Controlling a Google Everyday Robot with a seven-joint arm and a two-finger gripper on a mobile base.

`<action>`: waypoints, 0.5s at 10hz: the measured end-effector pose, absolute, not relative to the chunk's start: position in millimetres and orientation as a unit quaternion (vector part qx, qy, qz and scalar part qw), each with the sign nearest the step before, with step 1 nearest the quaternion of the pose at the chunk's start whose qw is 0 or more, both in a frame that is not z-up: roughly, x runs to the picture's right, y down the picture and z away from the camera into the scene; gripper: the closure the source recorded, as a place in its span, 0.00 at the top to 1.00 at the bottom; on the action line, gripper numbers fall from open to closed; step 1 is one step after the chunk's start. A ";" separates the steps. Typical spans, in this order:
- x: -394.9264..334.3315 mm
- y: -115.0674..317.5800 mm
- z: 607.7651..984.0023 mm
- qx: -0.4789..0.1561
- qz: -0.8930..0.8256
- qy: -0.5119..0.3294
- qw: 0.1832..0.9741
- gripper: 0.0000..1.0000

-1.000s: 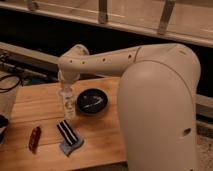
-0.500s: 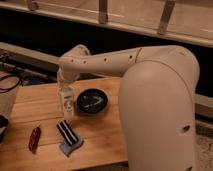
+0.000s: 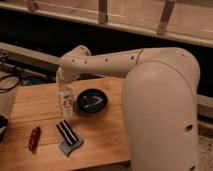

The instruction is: Stand the bottle upright

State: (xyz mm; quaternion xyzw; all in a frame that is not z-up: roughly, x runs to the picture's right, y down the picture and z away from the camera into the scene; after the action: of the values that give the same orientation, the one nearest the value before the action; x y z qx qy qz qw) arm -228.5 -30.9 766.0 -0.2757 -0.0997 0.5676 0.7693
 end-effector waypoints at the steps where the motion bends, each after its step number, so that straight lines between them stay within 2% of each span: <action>1: -224.2 -30.6 769.0 -0.272 0.570 -0.095 0.770 0.08; 5: -262.3 -30.2 788.6 -0.253 0.513 -0.093 0.815 0.08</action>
State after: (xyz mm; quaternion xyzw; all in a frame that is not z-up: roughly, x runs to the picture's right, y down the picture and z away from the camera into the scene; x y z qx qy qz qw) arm -262.3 -30.2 788.6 -0.2532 -0.0929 0.5126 0.8152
